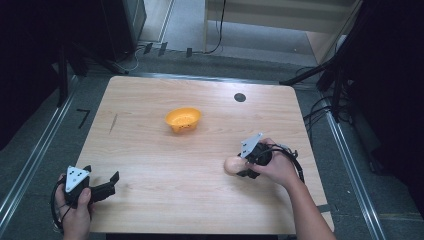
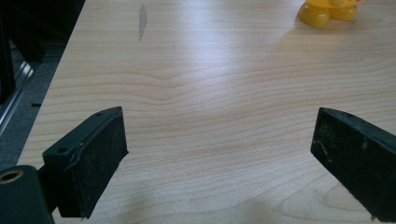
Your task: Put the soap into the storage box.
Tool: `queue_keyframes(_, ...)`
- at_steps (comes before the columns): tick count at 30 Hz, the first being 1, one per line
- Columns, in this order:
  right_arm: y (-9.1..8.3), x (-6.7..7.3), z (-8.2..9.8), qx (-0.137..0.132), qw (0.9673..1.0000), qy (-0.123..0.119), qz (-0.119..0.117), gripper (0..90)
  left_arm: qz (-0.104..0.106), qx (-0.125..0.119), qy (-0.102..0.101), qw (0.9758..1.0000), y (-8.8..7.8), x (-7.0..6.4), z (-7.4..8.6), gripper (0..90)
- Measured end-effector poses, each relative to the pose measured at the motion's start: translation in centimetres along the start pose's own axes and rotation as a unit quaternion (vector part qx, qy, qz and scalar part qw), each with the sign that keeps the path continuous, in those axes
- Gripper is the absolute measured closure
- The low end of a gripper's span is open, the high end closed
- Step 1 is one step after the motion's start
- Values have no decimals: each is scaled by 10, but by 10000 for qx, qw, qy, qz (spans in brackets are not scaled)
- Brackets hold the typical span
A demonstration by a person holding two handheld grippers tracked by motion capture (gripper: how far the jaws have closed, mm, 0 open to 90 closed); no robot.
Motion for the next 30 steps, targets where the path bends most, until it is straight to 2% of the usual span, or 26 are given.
queue_keyframes(7, -5, -2, -7, -84, 9999, -54, 20, 326, -5, -1, 7, 10000, 0, 0, 0, 36)
queue_keyframes(16, -13, -10, -32, -219, 9995, -206, 104, 326, 7, -11, -17, 10000, 0, 0, 0, 36)
queue_keyframes(30, -12, -22, -59, -256, 9991, -343, 26, 326, 52, -33, 0, 10000, -1, -1, 0, 34)
Point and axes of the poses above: each handheld gripper's, and its own axes: y roughly forward along the jaws, z roughly out of its underside, x roughly to its left, the point moved 10 cm from there along y, roughly forward along the jaws, and after that the axes turned 2 degrees about y, right-handed, at the moved point
